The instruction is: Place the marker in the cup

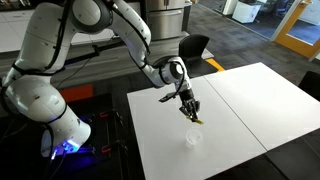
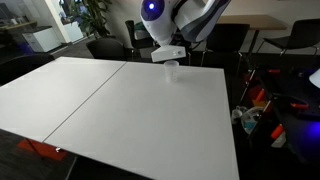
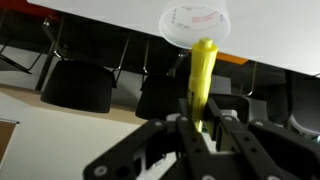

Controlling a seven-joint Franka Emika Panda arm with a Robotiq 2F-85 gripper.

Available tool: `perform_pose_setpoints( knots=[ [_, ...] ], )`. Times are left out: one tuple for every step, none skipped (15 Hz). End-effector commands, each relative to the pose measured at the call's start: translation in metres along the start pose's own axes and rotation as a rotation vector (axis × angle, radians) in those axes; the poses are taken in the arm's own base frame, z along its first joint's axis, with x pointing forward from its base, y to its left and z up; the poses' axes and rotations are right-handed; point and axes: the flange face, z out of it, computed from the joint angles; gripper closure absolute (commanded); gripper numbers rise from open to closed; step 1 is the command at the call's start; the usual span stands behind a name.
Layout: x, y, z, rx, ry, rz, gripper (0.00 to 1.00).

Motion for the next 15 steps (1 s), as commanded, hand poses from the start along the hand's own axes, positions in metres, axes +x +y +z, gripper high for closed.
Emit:
perform_pose_setpoints(
  knots=[
    [0.016,0.005,0.008,-0.086,0.067,0.097,0.95],
    [0.018,0.006,0.014,-0.113,0.083,0.115,0.95],
    [0.021,0.007,0.019,-0.139,0.096,0.134,0.95],
    [0.021,0.007,0.027,-0.159,0.105,0.151,0.95],
    [0.023,0.006,0.033,-0.173,0.113,0.164,0.95],
    [0.024,0.005,0.039,-0.184,0.120,0.176,0.95],
    [0.023,0.004,0.046,-0.184,0.126,0.185,0.95],
    [0.024,0.002,0.052,-0.181,0.133,0.192,0.95],
    [0.025,0.001,0.056,-0.173,0.139,0.196,0.95],
    [0.024,-0.003,0.063,-0.156,0.148,0.194,0.95],
    [0.023,-0.006,0.067,-0.144,0.157,0.189,0.95],
    [0.021,-0.009,0.072,-0.127,0.163,0.175,0.95],
    [0.020,-0.012,0.074,-0.119,0.173,0.168,0.95],
    [0.017,-0.015,0.078,-0.109,0.177,0.153,0.95],
    [0.013,-0.019,0.083,-0.100,0.185,0.137,0.95]
  ],
)
